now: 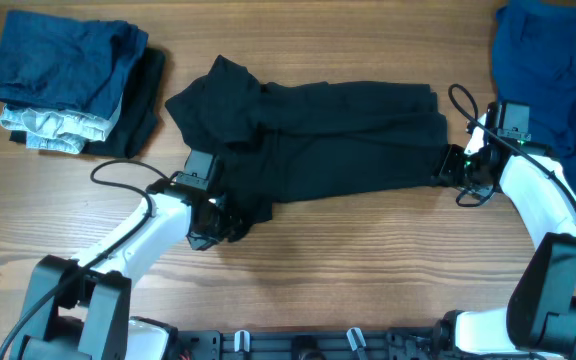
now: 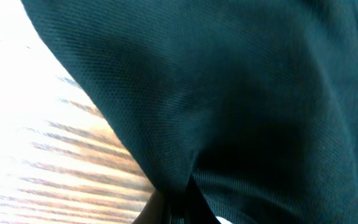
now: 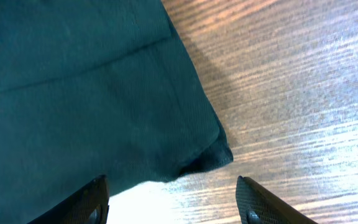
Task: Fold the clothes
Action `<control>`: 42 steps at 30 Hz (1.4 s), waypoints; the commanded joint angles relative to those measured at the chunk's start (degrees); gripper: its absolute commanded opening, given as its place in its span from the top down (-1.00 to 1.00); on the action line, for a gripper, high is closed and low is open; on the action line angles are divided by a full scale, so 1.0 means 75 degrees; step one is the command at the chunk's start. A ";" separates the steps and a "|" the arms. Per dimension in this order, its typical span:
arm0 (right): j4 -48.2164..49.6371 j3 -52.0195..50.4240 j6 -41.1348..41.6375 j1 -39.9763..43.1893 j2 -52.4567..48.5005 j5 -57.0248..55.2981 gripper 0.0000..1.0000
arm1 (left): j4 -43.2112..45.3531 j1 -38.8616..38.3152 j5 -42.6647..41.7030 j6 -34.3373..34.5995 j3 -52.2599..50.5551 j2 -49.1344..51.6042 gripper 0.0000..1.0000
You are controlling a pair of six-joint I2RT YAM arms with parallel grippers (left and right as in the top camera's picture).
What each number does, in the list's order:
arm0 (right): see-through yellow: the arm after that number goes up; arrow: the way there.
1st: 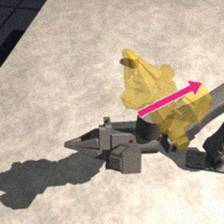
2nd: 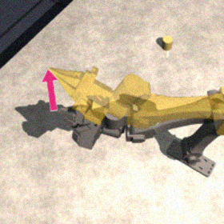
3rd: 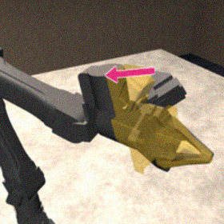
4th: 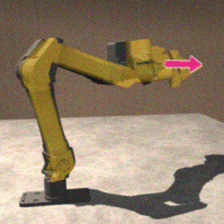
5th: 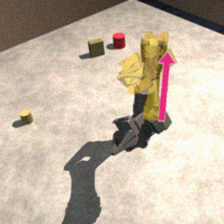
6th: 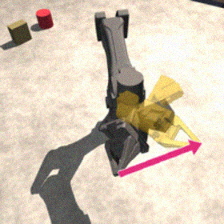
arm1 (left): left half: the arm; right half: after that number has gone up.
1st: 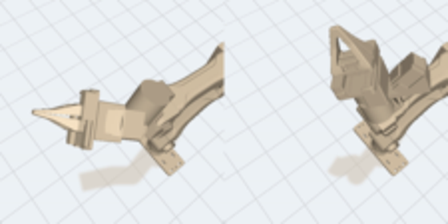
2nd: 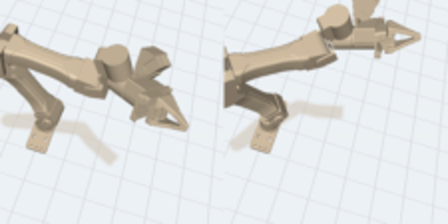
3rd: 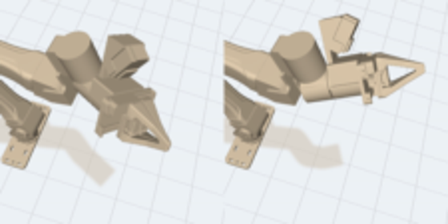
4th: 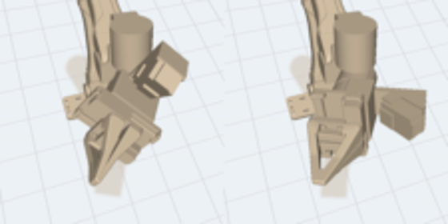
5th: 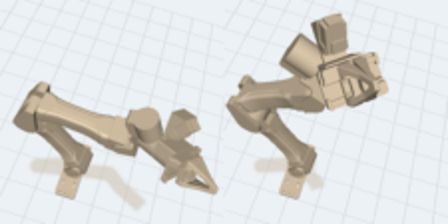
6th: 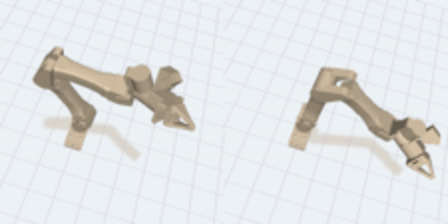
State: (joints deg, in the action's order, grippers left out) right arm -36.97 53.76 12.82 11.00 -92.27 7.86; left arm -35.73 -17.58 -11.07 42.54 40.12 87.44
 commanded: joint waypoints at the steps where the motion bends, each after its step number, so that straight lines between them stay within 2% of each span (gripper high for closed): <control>1: 0.0152 -0.0032 -0.0117 0.0044 -0.0283 -0.0003 -0.29 | -0.0020 0.0391 0.0017 0.0015 0.0067 -0.0047 0.92; 7: 0.0382 -0.0035 -0.0513 0.0041 -0.0673 -0.0201 -0.11 | 0.0009 0.0600 0.0064 -0.0017 0.0140 -0.0318 0.92; 12: 0.0635 -0.0073 -0.0583 0.0032 -0.0688 -0.0201 0.14 | 0.0114 0.0606 0.0175 -0.0017 0.0140 -0.0318 0.92; 18: 0.0600 -0.0612 -0.0545 -0.0044 -0.0685 0.0006 0.13 | 0.0201 0.0694 0.0256 -0.0017 0.0140 -0.0318 0.92; 21: 0.0364 -0.0615 -0.0487 -0.0044 -0.0685 0.0003 -0.03 | 0.0204 0.0699 0.0256 -0.0020 0.0140 -0.0318 0.92; 24: 0.0326 -0.0615 -0.0487 -0.0044 -0.0685 0.0003 -0.03 | 0.0262 0.0699 0.0259 -0.0041 0.0140 -0.0318 0.92; 26: 0.0440 -0.0615 -0.0481 -0.0044 -0.0685 0.0003 0.10 | 0.0452 0.0699 0.0385 -0.0044 0.0140 -0.0318 0.92; 28: 0.0600 -0.0615 -0.0423 -0.0044 -0.0685 0.0006 0.41 | 0.0577 0.0699 0.0562 -0.0047 0.0187 -0.0318 0.92; 30: 0.0708 -0.0615 -0.0280 -0.0044 -0.0685 0.0009 0.85 | 0.0574 0.0790 0.0600 -0.0242 0.0376 -0.0318 0.92; 31: 0.0734 -0.0615 -0.0280 -0.0044 -0.0685 0.0009 0.91 | 0.0571 0.0831 0.0603 -0.0332 0.0446 -0.0318 0.92; 36: 0.0542 -0.0612 0.0000 -0.0041 -0.0385 0.0291 0.91 | 0.0271 0.0997 0.0545 -0.0420 0.1113 -0.0498 0.92; 42: -0.0542 -0.0612 0.0114 -0.0020 0.1163 0.0323 0.91 | -0.0734 0.1000 0.0924 -0.0443 0.1754 -0.1384 0.92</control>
State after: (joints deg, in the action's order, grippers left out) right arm -38.28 49.67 12.64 10.76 -90.06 9.37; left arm -38.79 -10.41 -7.11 40.36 51.00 81.65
